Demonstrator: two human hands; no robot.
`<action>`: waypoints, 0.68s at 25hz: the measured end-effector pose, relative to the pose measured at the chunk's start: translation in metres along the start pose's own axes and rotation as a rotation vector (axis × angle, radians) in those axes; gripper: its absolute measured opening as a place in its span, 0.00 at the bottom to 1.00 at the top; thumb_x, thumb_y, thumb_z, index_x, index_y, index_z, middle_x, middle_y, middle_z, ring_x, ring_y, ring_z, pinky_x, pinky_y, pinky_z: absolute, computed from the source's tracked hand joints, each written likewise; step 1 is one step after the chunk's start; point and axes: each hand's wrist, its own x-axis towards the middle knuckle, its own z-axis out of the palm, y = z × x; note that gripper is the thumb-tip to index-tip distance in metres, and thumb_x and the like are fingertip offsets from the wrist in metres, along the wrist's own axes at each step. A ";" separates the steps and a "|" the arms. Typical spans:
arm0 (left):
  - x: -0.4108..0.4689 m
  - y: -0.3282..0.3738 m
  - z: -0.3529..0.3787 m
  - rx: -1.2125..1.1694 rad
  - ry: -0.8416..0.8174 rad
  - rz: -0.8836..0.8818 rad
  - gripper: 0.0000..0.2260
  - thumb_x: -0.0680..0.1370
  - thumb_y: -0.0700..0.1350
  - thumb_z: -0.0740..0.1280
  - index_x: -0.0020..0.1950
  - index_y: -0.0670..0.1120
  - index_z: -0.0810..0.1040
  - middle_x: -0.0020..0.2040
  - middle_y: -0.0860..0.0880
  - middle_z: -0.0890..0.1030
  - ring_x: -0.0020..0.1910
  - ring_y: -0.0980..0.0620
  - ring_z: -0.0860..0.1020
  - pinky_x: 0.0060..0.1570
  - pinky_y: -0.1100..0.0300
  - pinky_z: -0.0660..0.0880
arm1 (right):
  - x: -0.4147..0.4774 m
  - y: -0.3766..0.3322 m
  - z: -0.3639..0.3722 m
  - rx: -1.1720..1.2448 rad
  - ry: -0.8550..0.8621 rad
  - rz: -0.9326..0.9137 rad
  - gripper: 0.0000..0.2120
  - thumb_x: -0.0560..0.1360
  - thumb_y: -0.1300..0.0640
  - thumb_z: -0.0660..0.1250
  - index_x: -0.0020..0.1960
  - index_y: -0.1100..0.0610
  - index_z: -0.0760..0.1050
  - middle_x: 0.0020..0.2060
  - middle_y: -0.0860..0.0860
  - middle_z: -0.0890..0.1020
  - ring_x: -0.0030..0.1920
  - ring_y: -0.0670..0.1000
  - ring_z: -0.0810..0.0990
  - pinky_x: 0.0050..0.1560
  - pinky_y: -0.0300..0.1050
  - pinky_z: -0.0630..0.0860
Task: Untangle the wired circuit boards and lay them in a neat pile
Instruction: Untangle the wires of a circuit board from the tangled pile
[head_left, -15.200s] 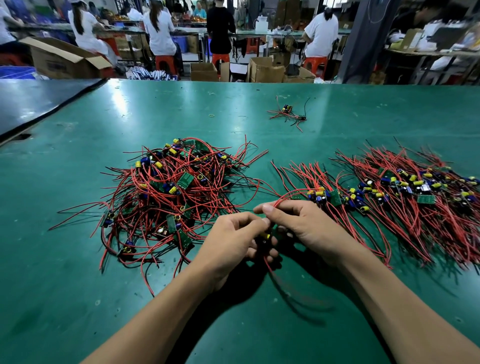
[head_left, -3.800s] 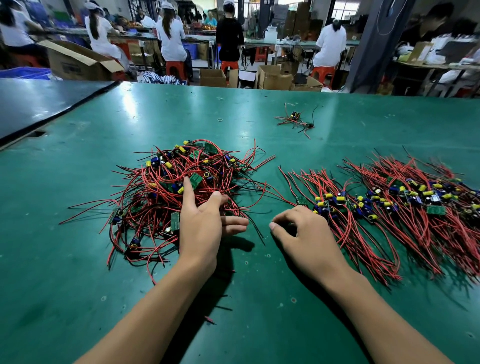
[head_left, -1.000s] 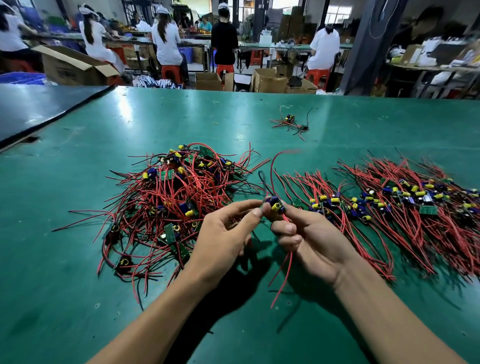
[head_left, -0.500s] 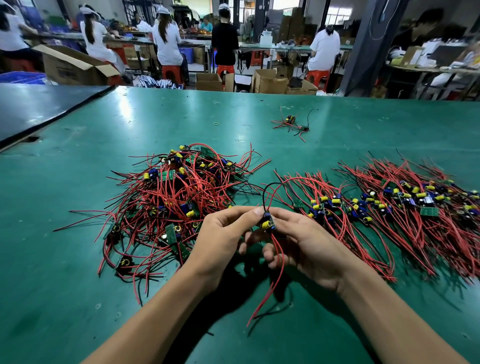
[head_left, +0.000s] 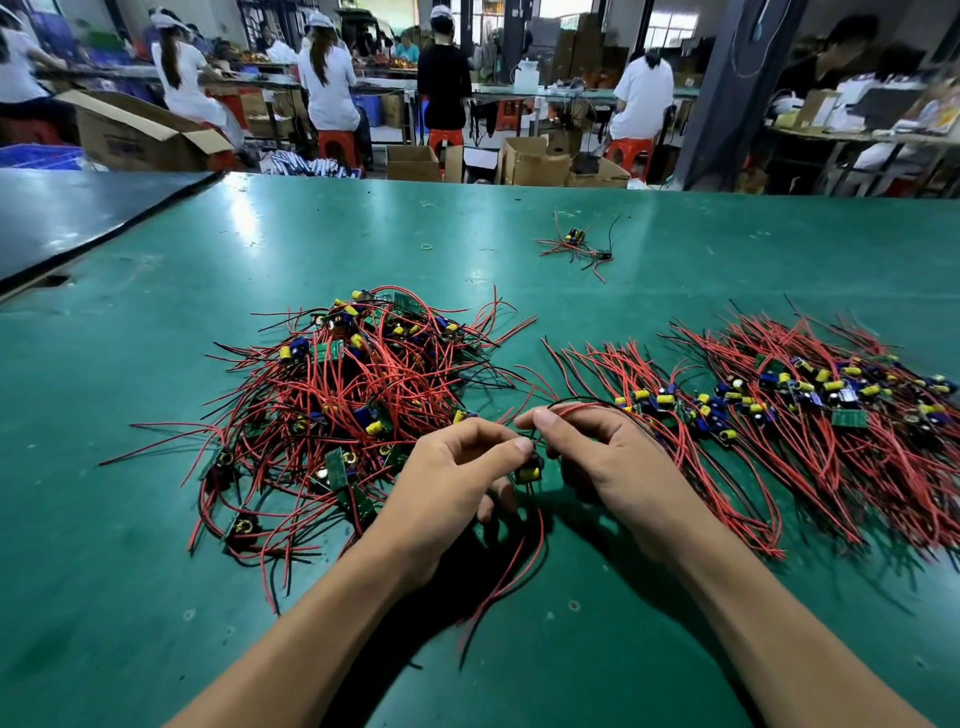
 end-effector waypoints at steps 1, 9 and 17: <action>0.000 0.000 0.001 0.013 -0.017 0.000 0.06 0.77 0.41 0.70 0.48 0.38 0.79 0.27 0.50 0.77 0.22 0.56 0.71 0.24 0.66 0.65 | 0.000 0.000 0.001 0.033 0.017 0.022 0.10 0.79 0.50 0.68 0.49 0.53 0.86 0.30 0.41 0.79 0.27 0.39 0.73 0.29 0.28 0.65; -0.003 0.000 0.006 0.081 -0.101 -0.033 0.06 0.78 0.38 0.66 0.45 0.40 0.83 0.29 0.44 0.75 0.22 0.53 0.66 0.24 0.63 0.58 | 0.002 -0.002 0.000 0.147 -0.009 -0.005 0.15 0.74 0.45 0.68 0.39 0.56 0.81 0.27 0.51 0.76 0.22 0.46 0.66 0.24 0.34 0.63; -0.007 -0.006 0.016 0.334 -0.032 0.165 0.07 0.79 0.41 0.67 0.42 0.43 0.81 0.30 0.51 0.78 0.24 0.60 0.71 0.27 0.67 0.68 | 0.003 0.003 0.000 0.207 -0.001 0.085 0.15 0.70 0.43 0.71 0.36 0.55 0.80 0.23 0.48 0.73 0.20 0.43 0.65 0.21 0.32 0.62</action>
